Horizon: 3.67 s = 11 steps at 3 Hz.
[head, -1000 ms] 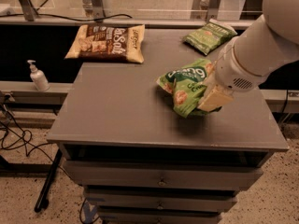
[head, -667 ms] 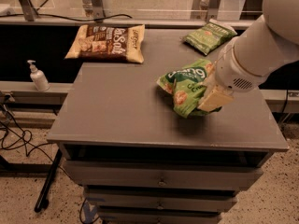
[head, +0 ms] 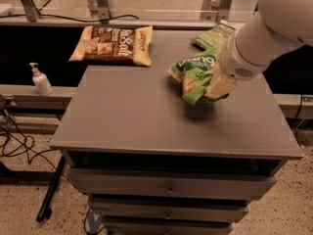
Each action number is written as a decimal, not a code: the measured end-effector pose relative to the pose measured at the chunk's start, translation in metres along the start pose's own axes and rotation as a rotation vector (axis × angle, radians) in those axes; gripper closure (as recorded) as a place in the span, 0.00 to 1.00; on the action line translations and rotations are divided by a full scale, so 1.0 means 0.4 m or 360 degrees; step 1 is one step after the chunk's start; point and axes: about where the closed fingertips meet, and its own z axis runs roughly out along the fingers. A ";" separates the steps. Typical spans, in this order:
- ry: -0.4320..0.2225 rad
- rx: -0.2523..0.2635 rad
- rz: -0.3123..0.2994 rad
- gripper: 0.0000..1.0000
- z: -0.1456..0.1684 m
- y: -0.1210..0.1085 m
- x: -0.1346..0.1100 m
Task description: Move green rice chip bag near brown chip bag
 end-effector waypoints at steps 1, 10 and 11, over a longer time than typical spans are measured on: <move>0.0031 0.0062 -0.0010 1.00 0.068 -0.113 -0.013; -0.0232 -0.0028 0.0240 0.61 0.341 -0.277 -0.279; -0.0259 -0.0053 0.0268 0.37 0.346 -0.265 -0.292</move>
Offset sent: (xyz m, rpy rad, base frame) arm 0.1579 0.0101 -0.0042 -0.0224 -0.1111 -0.0596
